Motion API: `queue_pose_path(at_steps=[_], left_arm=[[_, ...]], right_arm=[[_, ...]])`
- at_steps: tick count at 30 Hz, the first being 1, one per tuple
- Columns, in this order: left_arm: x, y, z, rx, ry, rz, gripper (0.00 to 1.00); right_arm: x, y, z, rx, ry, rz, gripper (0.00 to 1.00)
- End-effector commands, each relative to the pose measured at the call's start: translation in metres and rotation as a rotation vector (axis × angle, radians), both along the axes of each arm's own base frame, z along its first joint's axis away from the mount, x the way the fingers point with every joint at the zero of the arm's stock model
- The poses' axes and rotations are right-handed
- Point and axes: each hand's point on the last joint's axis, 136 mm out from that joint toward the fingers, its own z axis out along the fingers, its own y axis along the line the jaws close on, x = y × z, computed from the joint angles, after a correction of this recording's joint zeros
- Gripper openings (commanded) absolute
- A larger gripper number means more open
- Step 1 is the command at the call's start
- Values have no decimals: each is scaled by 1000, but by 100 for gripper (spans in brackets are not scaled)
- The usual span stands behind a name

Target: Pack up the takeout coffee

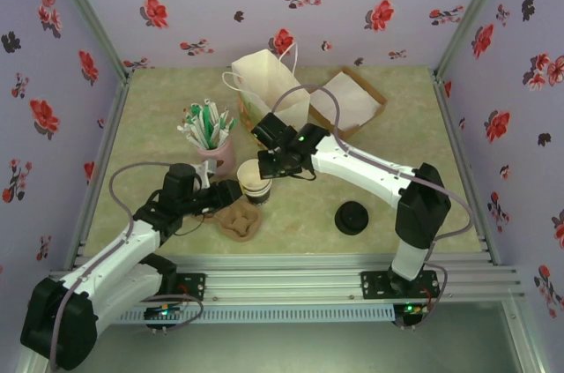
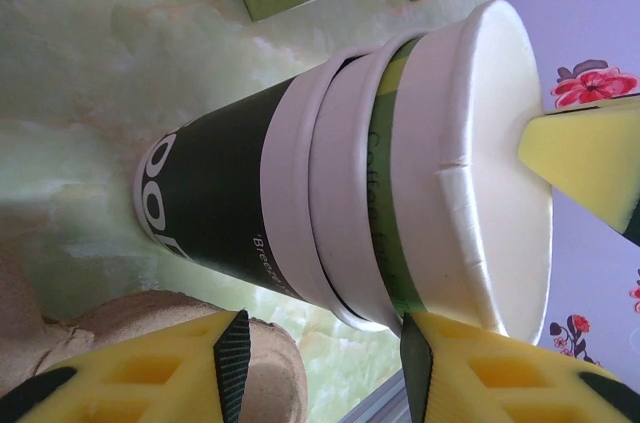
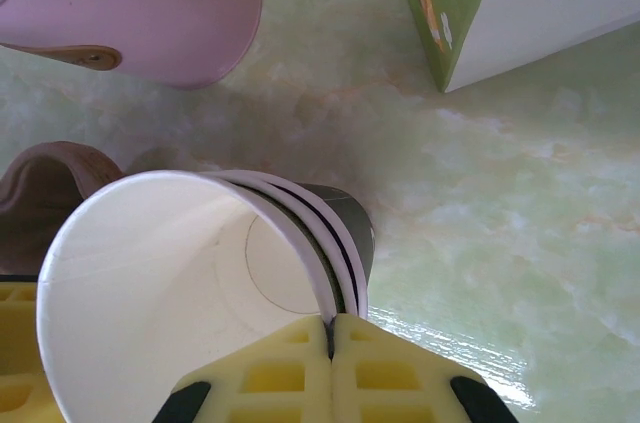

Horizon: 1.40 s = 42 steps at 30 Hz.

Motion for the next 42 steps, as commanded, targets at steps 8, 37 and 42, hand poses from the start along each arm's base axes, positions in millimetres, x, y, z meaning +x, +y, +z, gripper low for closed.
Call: queue_pose_path(at_steps=[8, 37, 42], left_arm=[[-2, 1, -2, 6, 3, -13, 46], [1, 3, 14, 39, -7, -9, 53], [-1, 4, 30, 32, -31, -14, 80]], right_arm=[[1, -2, 23, 80, -15, -27, 0], [-10, -84, 127, 40, -270, -82, 0], [-20, -114, 121, 7, -274, -112, 0]])
